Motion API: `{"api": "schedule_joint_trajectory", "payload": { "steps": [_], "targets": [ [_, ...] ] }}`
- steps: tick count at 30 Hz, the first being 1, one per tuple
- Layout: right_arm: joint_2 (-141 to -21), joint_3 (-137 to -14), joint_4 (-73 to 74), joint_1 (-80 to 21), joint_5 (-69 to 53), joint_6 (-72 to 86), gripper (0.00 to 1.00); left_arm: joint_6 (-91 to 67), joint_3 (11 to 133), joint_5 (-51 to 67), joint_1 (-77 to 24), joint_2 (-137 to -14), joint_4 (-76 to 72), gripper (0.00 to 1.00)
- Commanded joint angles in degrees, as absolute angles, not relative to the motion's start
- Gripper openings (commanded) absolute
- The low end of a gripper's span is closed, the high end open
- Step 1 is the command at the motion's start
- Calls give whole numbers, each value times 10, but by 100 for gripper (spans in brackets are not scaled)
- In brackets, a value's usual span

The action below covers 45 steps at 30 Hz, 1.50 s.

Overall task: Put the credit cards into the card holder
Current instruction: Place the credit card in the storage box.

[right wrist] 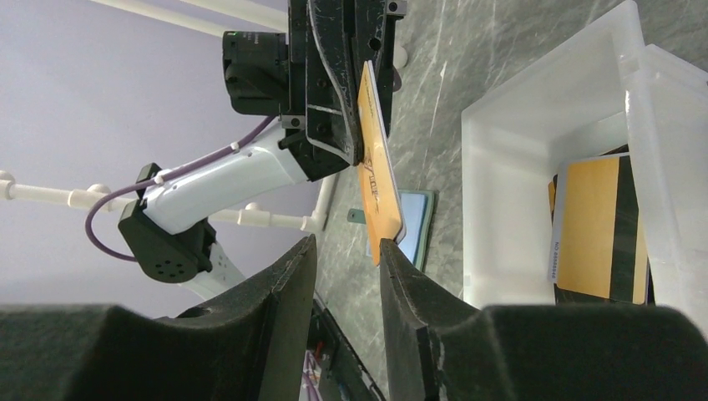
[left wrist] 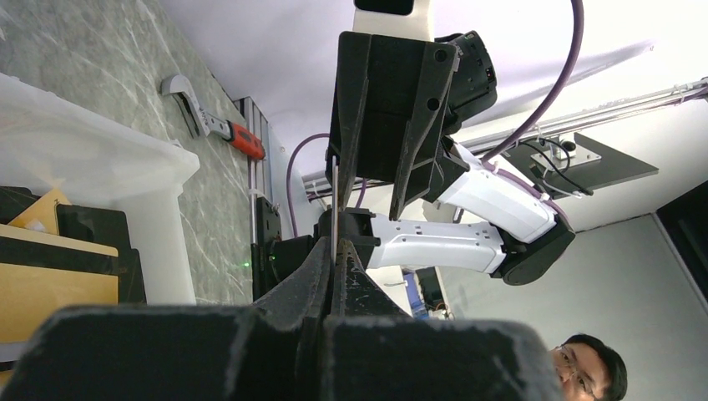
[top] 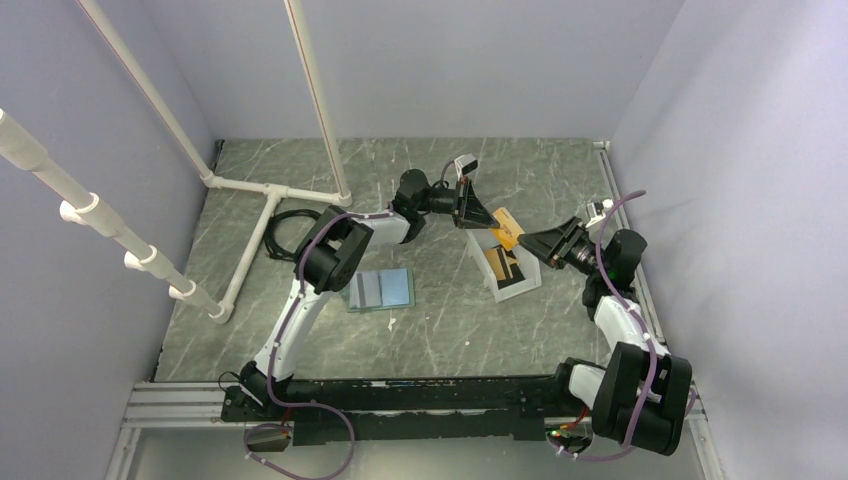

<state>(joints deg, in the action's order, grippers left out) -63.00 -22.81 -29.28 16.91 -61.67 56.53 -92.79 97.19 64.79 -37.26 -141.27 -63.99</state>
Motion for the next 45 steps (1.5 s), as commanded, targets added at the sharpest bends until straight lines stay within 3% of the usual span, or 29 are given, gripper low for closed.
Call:
{"api": "schedule_joint_trajectory", "payload": {
  "steps": [1,45],
  "targets": [
    [-631,-228,-324,167,-617,547,36,-935,981,646,-376,-1411,-678,0],
    [-629,-216,-332,153,-613,539,38,-1010,1014,631,-378,-1435,-731,0]
  ]
}}
